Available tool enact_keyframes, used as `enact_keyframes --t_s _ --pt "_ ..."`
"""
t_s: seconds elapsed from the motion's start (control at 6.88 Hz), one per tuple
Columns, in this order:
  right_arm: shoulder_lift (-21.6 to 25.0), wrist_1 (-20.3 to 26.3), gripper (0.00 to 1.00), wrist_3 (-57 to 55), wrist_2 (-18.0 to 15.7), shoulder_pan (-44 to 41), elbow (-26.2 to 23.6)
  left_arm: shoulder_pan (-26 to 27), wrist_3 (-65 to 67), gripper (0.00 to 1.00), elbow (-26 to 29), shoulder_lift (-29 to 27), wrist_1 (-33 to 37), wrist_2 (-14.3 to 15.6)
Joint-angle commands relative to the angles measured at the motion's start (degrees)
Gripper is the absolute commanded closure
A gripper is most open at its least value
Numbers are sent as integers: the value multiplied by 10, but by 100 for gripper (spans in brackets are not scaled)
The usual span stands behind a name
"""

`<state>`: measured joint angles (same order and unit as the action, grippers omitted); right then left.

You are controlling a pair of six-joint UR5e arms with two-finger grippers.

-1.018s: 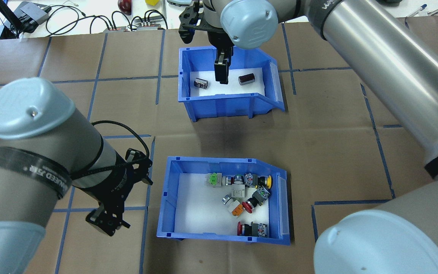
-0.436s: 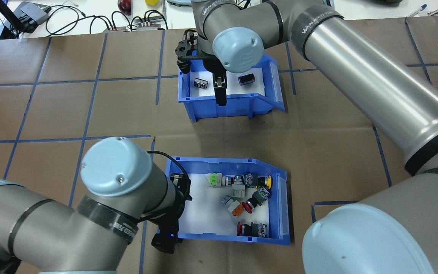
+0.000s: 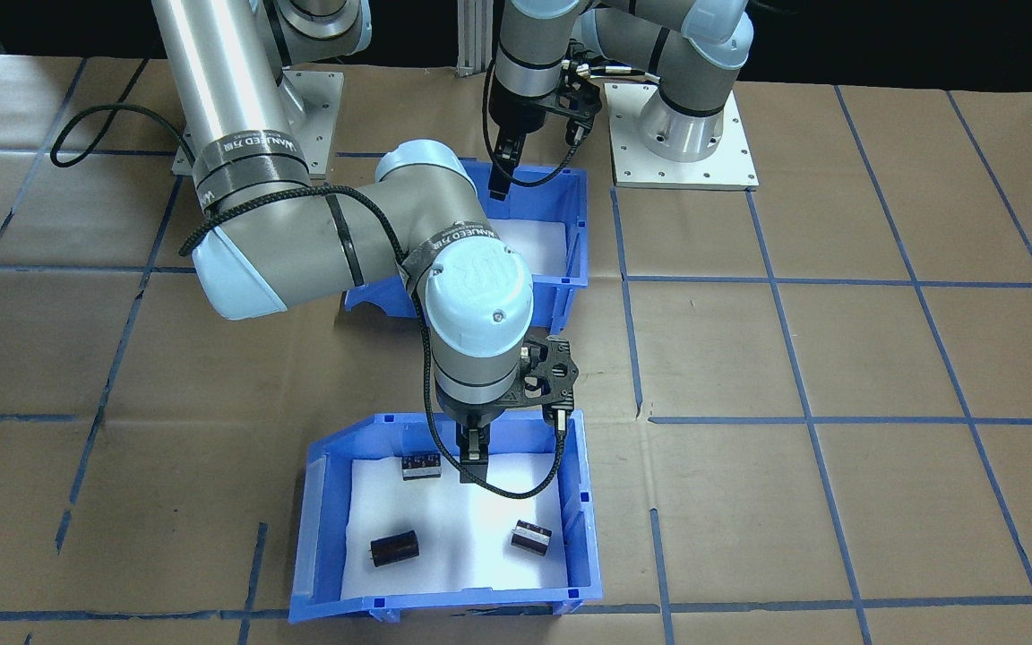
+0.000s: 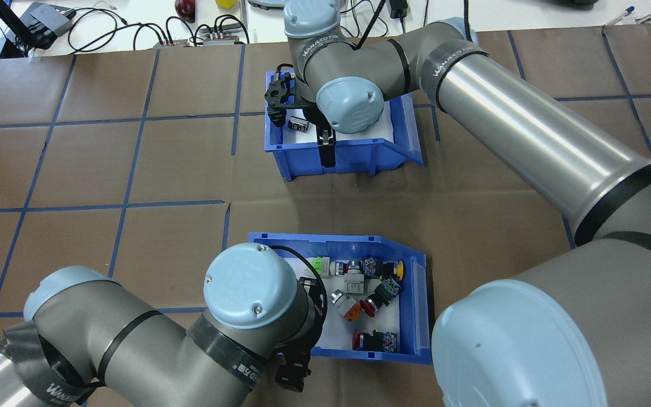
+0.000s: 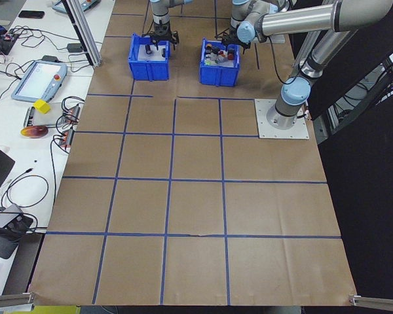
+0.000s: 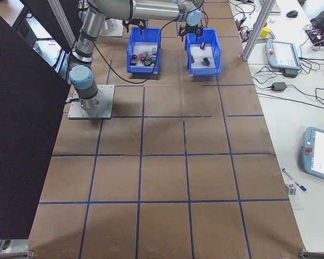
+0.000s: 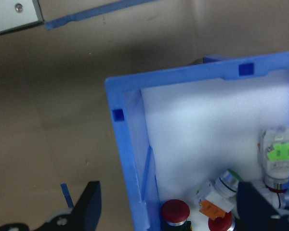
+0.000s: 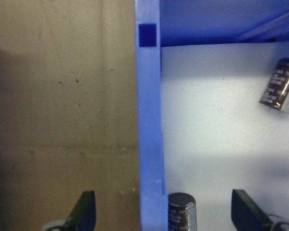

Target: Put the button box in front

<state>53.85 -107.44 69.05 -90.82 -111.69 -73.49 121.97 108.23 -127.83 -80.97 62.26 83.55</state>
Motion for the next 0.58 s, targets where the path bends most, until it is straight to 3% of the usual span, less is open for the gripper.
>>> enact_keyframes --t_s 0.0,0.29,0.44 --pt "-3 -3 17 0 -1 -2 1 16 2 2 -21 -5 -2 3" --pt "0 -3 64 3 -3 -3 3 16 1 10 -47 -10 -44 4" --pt "0 -3 76 4 -2 -4 4 16 4 12 -49 -19 -58 4"
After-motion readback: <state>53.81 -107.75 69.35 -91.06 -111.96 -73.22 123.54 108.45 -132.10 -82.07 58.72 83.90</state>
